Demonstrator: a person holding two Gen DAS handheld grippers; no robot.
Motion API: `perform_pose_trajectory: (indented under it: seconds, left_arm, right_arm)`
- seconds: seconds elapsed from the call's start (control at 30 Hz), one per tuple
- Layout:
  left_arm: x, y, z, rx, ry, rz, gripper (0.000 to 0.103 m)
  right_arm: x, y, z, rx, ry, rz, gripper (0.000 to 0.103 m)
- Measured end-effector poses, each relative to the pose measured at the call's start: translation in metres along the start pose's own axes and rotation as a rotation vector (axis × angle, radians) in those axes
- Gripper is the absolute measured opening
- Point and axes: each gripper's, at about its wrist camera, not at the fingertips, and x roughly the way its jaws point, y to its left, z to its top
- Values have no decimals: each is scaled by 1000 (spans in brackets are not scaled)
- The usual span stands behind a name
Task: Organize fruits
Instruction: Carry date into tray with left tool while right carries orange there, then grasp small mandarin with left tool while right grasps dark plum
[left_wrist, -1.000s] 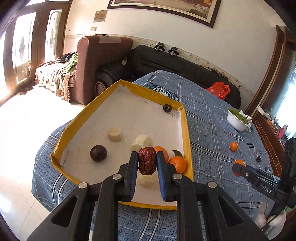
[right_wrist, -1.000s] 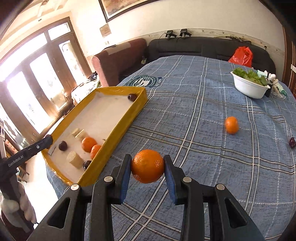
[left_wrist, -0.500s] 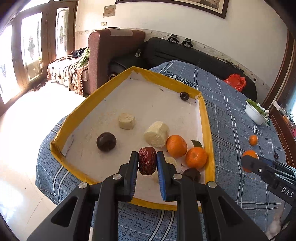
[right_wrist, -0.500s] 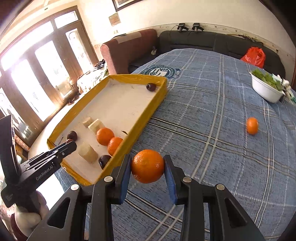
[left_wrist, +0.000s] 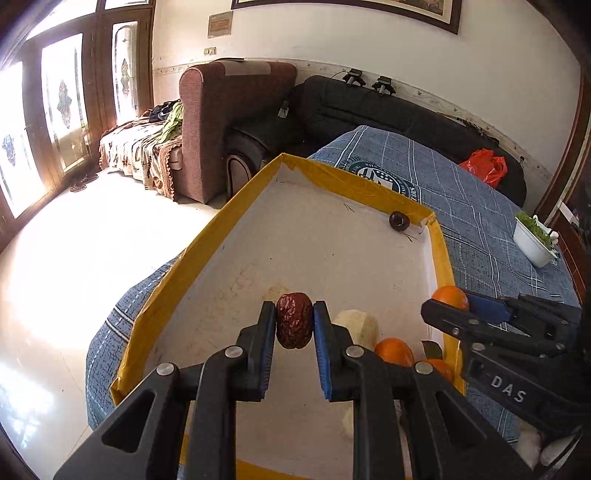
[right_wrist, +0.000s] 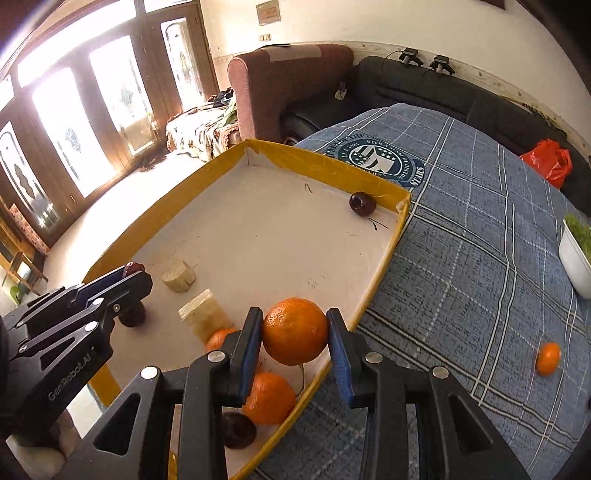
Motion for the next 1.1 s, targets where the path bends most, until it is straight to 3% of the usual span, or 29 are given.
perform_pose_trajectory:
  seconds: [0.4, 0.57, 0.73, 0.9, 1.1]
  left_arm:
    - [16, 8, -1, -16, 35, -26, 20]
    - [9, 8, -3, -17, 27, -24, 46]
    - [0, 9, -6, -31, 25, -20, 54]
    - [-14, 2, -11, -24, 22, -5, 62]
    - [-31, -20, -18, -26, 44, -97, 75]
  right_arm:
    - [47, -1, 15, -22, 66, -65, 39]
    - [48, 4, 17, -23, 64, -59, 40]
    - [38, 4, 16, -7, 49, -46, 40]
    - [15, -5, 8, 25, 11, -47, 48]
    - [-20, -31, -20, 103, -28, -53, 55]
